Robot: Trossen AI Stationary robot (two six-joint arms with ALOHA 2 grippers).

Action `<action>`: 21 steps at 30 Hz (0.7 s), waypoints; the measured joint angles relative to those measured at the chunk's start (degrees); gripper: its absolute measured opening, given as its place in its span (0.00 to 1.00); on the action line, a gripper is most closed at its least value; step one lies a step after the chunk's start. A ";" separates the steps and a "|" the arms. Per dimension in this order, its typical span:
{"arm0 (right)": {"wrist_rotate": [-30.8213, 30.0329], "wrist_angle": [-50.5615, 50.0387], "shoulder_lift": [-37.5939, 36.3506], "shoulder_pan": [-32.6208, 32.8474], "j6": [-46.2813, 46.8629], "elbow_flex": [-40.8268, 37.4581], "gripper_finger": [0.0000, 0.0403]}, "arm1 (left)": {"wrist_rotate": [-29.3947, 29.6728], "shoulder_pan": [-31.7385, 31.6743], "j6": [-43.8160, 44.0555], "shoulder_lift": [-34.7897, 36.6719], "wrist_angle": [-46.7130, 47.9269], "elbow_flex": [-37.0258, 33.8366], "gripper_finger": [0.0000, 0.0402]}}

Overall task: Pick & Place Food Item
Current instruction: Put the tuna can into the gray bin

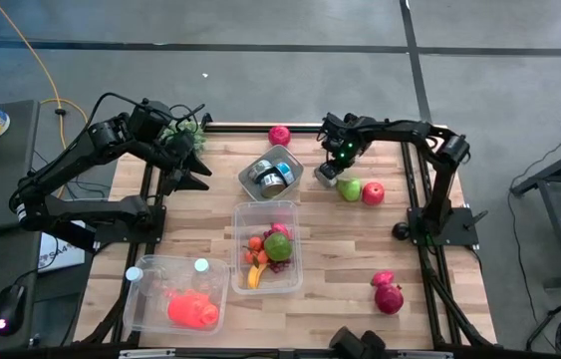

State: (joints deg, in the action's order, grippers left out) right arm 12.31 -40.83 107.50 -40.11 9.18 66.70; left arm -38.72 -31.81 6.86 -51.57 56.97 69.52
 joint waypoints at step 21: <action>-19.05 -6.76 -9.73 -1.69 2.88 0.11 0.21 | 0.01 0.00 0.07 0.00 -1.10 0.00 0.70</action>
State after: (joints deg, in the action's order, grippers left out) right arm -6.74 -47.59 97.78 -41.80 12.06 66.81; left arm -38.71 -31.81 6.93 -51.57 55.87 69.52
